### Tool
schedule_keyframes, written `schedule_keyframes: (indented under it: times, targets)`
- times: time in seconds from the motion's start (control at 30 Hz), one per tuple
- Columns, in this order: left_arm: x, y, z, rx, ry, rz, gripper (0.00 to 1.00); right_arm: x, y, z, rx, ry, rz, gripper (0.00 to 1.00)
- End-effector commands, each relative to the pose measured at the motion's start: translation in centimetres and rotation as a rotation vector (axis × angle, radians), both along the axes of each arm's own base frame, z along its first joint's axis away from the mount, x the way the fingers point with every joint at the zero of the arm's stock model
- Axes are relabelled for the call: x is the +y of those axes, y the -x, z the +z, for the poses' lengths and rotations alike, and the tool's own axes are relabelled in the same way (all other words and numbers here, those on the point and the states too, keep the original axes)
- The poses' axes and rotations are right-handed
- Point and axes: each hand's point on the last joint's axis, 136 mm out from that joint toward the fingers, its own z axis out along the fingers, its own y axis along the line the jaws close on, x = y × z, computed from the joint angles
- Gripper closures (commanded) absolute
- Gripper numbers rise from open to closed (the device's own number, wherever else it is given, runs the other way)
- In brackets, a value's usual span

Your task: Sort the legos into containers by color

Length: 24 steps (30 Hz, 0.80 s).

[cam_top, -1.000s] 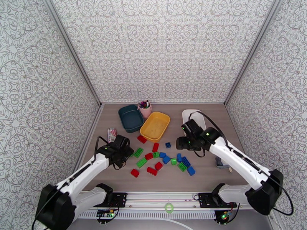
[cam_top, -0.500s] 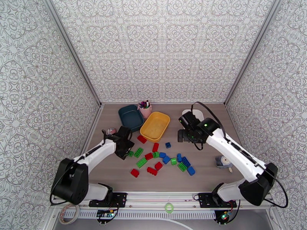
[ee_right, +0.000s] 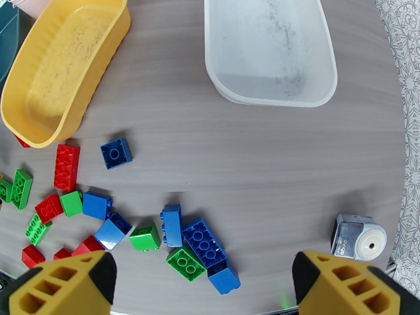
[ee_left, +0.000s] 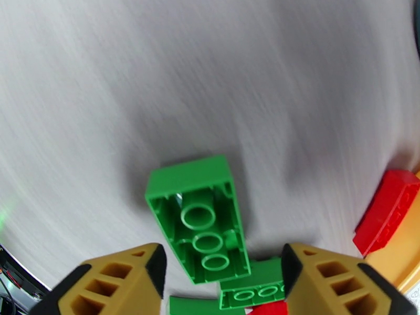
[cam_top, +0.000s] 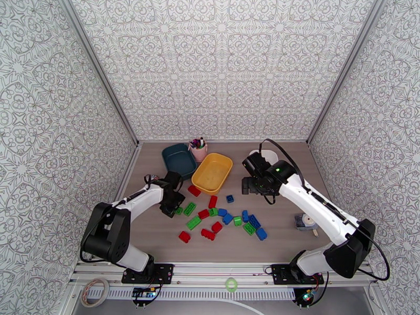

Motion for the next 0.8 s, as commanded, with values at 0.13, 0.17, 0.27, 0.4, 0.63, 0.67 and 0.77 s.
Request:
schedule_keyframes:
  times: [0.13, 0.17, 0.27, 0.4, 0.63, 0.67, 0.77]
  targets:
    - [0.0, -0.3, -1.2, 0.005, 0.047, -0.002, 0.53, 3.0, -0.4, -0.6, 0.019, -0.124, 0.056, 0.12]
    - [0.1, -0.4, -1.1, -0.002, 0.044, -0.006, 0.55, 3.5, -0.5, -0.6, 0.020, -0.142, 0.065, 0.12]
    - [0.3, -0.9, -0.5, -0.033, 0.053, -0.024, 0.68, 4.9, -1.1, -0.6, 0.018, -0.190, 0.085, 0.14]
    - [0.9, -1.9, 1.6, -0.100, 0.063, -0.043, 0.81, 6.8, -2.1, -0.4, 0.021, -0.240, 0.120, 0.15]
    - [1.8, -6.6, 10.2, -0.388, 0.062, -0.165, 0.82, 10.5, -4.3, -0.4, 0.032, -0.315, 0.196, 0.17]
    - [1.8, -7.7, 11.4, -0.434, 0.076, -0.188, 0.82, 10.9, -4.6, -0.4, 0.034, -0.317, 0.206, 0.17]
    - [2.3, -10.7, 13.5, -0.495, 0.090, -0.233, 0.82, 11.9, -5.7, -0.5, 0.042, -0.315, 0.223, 0.17]
